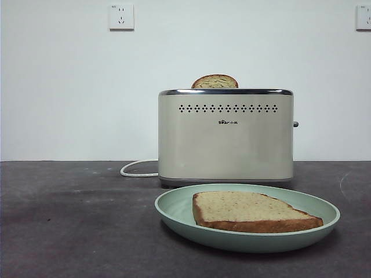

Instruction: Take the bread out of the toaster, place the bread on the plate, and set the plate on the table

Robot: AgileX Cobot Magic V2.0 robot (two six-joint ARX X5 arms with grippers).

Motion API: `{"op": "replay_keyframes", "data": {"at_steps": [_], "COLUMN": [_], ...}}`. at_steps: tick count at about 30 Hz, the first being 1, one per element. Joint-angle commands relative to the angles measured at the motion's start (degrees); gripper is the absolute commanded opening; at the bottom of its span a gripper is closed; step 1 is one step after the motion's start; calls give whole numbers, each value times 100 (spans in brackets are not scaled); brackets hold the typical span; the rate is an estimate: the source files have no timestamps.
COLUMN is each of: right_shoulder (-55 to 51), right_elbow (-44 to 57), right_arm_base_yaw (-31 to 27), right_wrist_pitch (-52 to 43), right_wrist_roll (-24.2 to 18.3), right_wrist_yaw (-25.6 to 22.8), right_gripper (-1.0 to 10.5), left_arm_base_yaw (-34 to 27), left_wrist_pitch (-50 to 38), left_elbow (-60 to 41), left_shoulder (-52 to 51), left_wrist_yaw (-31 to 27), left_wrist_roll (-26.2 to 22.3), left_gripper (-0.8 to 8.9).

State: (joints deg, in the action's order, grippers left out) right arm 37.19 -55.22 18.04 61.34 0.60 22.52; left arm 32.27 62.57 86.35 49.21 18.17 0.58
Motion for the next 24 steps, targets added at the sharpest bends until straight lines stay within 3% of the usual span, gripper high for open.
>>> {"op": "replay_keyframes", "data": {"at_steps": [1, 5, 8, 24], "right_shoulder": [-166, -267, -264, -264], "right_elbow": [31, 28, 28, 28], "right_arm_base_yaw": [109, 186, 205, 203], "right_wrist_pitch": [212, 278, 278, 280], "right_wrist_roll": [7, 22, 15, -4], "right_wrist_yaw": [92, 632, 769, 726], "right_gripper": [358, 183, -27, 2], "left_arm_base_yaw": [-2, -2, -2, -2], "left_wrist_pitch": [17, 24, 72, 184], "left_elbow": [-24, -24, -24, -24], "left_shoulder": [-13, -13, -13, -13], "left_wrist_yaw": [-4, 0, 0, -7], "left_wrist_roll": [-66, -63, -63, -63], "left_gripper": [-8, -8, -8, -8]}}
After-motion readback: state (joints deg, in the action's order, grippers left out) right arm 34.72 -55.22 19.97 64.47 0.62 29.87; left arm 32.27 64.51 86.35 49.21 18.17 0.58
